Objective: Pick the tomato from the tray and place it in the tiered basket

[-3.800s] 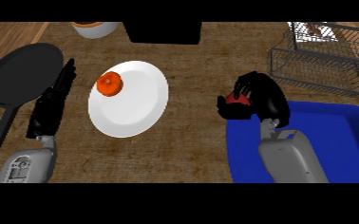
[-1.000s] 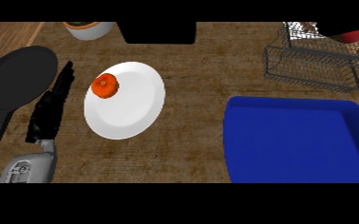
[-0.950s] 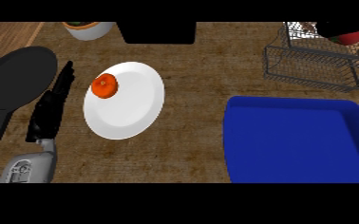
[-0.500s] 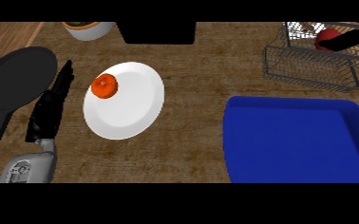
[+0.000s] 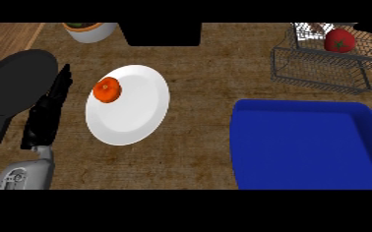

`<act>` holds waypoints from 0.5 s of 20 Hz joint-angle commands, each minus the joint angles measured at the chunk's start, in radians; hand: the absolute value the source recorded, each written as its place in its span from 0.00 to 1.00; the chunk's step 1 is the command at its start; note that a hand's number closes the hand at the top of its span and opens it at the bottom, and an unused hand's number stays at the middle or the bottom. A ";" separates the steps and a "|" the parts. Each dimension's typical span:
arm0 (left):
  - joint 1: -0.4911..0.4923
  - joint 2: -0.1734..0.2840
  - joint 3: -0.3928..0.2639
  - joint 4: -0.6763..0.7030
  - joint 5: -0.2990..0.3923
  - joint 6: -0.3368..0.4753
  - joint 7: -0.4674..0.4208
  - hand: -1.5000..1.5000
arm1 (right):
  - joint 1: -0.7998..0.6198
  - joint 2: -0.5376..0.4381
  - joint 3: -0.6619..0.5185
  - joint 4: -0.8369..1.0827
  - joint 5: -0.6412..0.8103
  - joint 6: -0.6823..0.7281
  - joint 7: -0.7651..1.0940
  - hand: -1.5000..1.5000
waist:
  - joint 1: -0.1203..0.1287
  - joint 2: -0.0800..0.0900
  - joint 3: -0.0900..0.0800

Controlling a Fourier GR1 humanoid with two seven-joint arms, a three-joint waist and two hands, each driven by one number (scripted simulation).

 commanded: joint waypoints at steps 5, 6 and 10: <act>-0.003 0.006 0.028 0.046 -0.009 0.021 -0.017 0.50 | 0.117 -0.111 -0.125 -0.194 -0.158 0.189 0.164 0.00 | -0.035 -0.008 -0.001; -0.005 0.012 0.020 -0.026 0.017 -0.012 0.040 0.50 | 0.084 -0.160 -0.162 -0.146 -0.188 0.215 0.163 0.00 | -0.015 -0.005 0.000; 0.026 0.013 0.036 -0.003 0.008 0.008 -0.005 0.50 | 0.324 -0.156 -0.239 -0.318 -0.289 0.323 0.158 0.00 | -0.043 -0.014 -0.001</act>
